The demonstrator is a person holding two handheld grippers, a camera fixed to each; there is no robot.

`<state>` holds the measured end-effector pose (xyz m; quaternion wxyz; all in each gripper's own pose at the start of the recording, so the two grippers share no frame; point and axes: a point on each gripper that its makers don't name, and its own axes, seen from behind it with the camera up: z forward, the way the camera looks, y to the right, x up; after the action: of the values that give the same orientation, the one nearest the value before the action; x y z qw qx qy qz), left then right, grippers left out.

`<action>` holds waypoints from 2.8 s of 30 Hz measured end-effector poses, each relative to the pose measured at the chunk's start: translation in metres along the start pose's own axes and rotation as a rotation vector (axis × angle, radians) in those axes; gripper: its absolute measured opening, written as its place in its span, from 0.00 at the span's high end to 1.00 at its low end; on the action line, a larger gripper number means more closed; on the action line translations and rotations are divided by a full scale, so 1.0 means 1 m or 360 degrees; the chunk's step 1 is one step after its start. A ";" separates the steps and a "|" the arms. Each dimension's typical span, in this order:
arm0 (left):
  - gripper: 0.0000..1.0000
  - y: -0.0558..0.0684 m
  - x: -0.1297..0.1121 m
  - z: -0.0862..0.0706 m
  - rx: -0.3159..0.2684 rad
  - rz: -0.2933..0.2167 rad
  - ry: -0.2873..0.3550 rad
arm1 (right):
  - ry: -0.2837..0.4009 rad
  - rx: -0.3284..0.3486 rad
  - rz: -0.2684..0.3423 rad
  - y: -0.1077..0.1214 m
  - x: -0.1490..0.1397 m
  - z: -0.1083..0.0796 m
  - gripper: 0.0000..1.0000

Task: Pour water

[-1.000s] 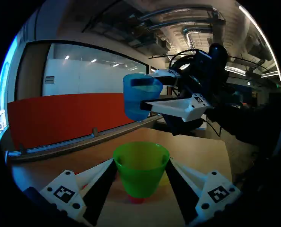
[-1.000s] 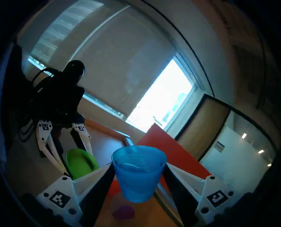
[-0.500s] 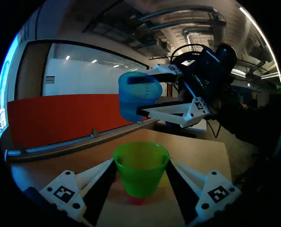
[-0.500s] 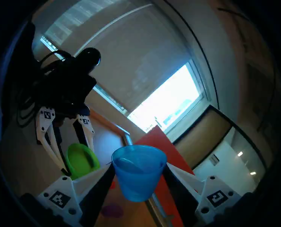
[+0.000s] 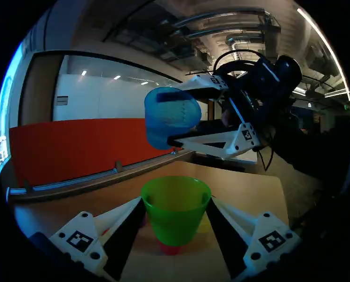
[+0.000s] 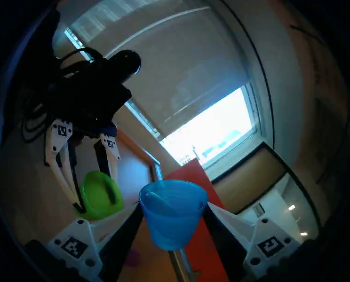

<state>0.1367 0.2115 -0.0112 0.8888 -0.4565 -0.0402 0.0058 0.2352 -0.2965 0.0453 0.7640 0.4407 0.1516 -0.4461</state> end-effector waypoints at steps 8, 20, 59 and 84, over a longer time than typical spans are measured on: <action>0.14 0.003 0.000 0.001 -0.0005 0.0003 0.0002 | -0.0011 0.0000 -0.0106 0.001 0.001 0.002 0.11; 0.14 0.005 0.000 0.004 -0.0013 0.0002 0.0001 | -0.0028 -0.0024 -0.0226 0.007 -0.001 0.004 0.11; 0.14 0.010 -0.002 0.003 -0.0036 0.0009 0.0002 | -0.0033 -0.0057 -0.0507 0.019 0.004 0.009 0.11; 0.15 0.007 -0.003 0.003 -0.0030 0.0011 0.0002 | -0.0018 -0.0073 -0.0650 0.020 0.010 0.013 0.11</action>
<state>0.1333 0.2178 -0.0159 0.8844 -0.4651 -0.0381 0.0082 0.2550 -0.3077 0.0576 0.6683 0.3808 0.2436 -0.5908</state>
